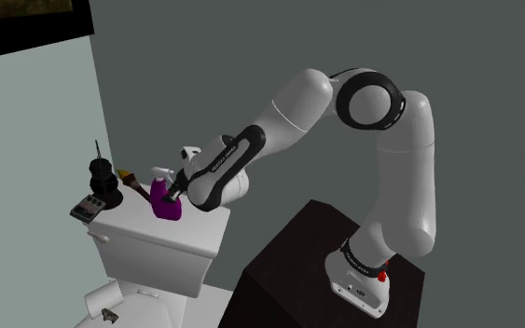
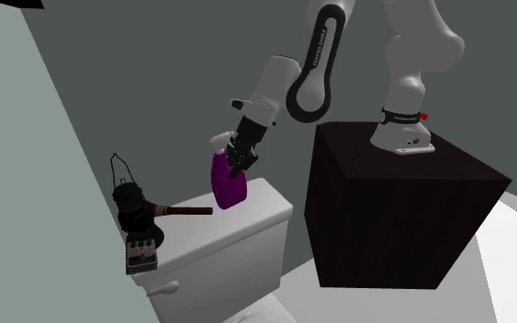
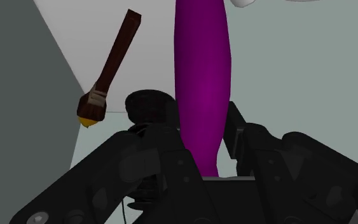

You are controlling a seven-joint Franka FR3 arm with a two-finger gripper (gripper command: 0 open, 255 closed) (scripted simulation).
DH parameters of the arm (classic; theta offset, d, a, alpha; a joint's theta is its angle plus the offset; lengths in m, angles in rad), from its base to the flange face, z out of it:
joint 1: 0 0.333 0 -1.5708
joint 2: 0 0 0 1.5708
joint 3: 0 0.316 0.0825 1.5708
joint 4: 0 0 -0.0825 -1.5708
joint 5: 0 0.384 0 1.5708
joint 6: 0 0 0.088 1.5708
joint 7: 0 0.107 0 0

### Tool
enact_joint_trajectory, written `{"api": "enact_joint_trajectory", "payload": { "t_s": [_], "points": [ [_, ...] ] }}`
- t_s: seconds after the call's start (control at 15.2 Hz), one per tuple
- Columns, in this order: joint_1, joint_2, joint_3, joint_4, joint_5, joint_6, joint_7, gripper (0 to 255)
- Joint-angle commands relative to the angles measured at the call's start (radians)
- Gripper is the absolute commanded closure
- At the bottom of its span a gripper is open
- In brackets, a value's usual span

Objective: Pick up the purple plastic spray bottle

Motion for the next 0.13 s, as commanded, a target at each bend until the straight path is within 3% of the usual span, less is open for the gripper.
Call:
{"api": "enact_joint_trajectory", "payload": {
  "t_s": [0.0,0.07],
  "points": [
    [0.005,-0.017,-0.004,-0.007,0.004,-0.011,0.002,255],
    [0.005,-0.017,-0.004,-0.007,0.004,-0.011,0.002,255]
  ]
}}
